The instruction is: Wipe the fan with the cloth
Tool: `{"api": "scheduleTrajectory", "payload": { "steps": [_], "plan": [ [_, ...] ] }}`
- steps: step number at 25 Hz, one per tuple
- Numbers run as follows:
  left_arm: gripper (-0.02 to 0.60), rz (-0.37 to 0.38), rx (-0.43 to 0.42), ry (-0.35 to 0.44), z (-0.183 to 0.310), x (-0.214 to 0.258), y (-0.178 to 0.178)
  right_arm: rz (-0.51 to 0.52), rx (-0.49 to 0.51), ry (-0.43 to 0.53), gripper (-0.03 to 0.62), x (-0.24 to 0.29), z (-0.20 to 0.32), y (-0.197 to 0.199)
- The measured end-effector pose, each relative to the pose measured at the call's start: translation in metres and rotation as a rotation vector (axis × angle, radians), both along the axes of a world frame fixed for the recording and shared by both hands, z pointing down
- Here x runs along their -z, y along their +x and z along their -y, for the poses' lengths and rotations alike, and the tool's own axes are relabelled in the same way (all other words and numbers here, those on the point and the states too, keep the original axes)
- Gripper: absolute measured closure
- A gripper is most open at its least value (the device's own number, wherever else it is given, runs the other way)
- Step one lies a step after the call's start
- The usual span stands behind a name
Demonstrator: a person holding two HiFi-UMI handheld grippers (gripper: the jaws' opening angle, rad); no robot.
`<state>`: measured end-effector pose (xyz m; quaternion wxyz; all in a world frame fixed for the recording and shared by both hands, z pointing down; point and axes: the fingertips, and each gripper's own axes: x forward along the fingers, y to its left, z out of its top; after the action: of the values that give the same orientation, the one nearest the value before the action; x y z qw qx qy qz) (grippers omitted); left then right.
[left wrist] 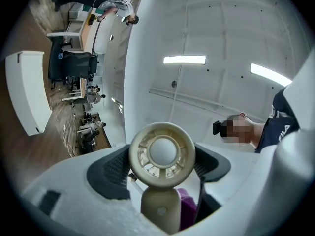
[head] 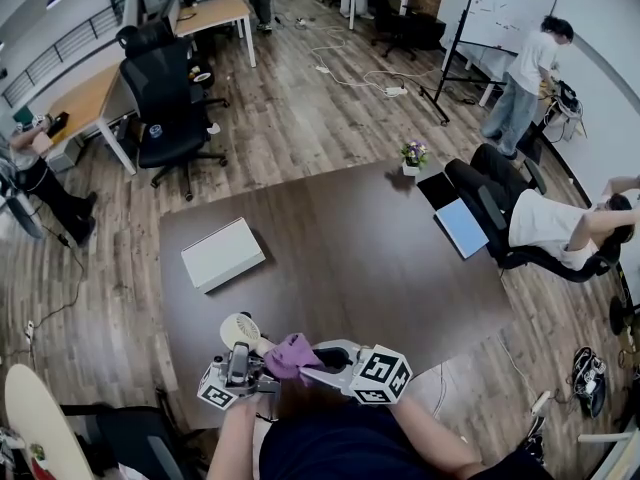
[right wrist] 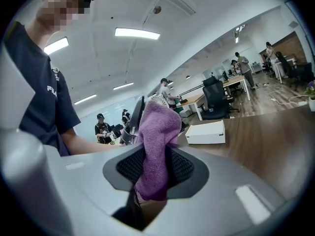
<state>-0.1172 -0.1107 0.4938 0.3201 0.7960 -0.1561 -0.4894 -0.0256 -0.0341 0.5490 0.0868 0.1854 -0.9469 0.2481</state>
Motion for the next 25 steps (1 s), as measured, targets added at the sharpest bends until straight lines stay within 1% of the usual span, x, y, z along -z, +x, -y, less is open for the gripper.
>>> {"api": "scheduleTrajectory", "payload": {
  "steps": [3, 5, 8, 10, 12, 16, 18, 22, 25],
  "plan": [
    [0.207, 0.026, 0.013, -0.013, 0.000, -0.001, 0.003, -0.013, 0.027, 0.026, 0.468, 0.008, -0.008, -0.005],
    [0.207, 0.069, 0.005, -0.023, -0.002, -0.005, 0.010, -0.032, 0.042, 0.053, 0.467, 0.014, -0.012, -0.011],
    [0.207, 0.131, -0.023, -0.026, -0.008, -0.007, 0.024, -0.098, 0.030, 0.100, 0.467, 0.018, -0.010, -0.019],
    [0.207, 0.148, -0.032, -0.024, -0.011, -0.007, 0.031, -0.141, 0.009, 0.123, 0.467, 0.020, -0.005, -0.018],
    [0.207, 0.136, -0.039, -0.020, -0.014, -0.007, 0.031, -0.146, -0.033, 0.114, 0.467, 0.020, 0.004, -0.012],
    [0.207, 0.101, -0.074, 0.013, -0.023, -0.003, 0.032, -0.122, -0.132, 0.049, 0.467, 0.013, 0.021, 0.003],
    [0.207, 0.071, -0.093, 0.046, -0.030, 0.004, 0.033, -0.116, -0.155, 0.020, 0.467, 0.007, 0.024, 0.006],
    [0.207, -0.020, -0.109, 0.110, -0.040, 0.017, 0.025, -0.126, -0.196, -0.032, 0.467, -0.007, 0.027, 0.009],
    [0.207, -0.052, -0.098, 0.140, -0.042, 0.028, 0.020, -0.151, -0.198, -0.053, 0.467, -0.019, 0.025, 0.008]
  ]
}}
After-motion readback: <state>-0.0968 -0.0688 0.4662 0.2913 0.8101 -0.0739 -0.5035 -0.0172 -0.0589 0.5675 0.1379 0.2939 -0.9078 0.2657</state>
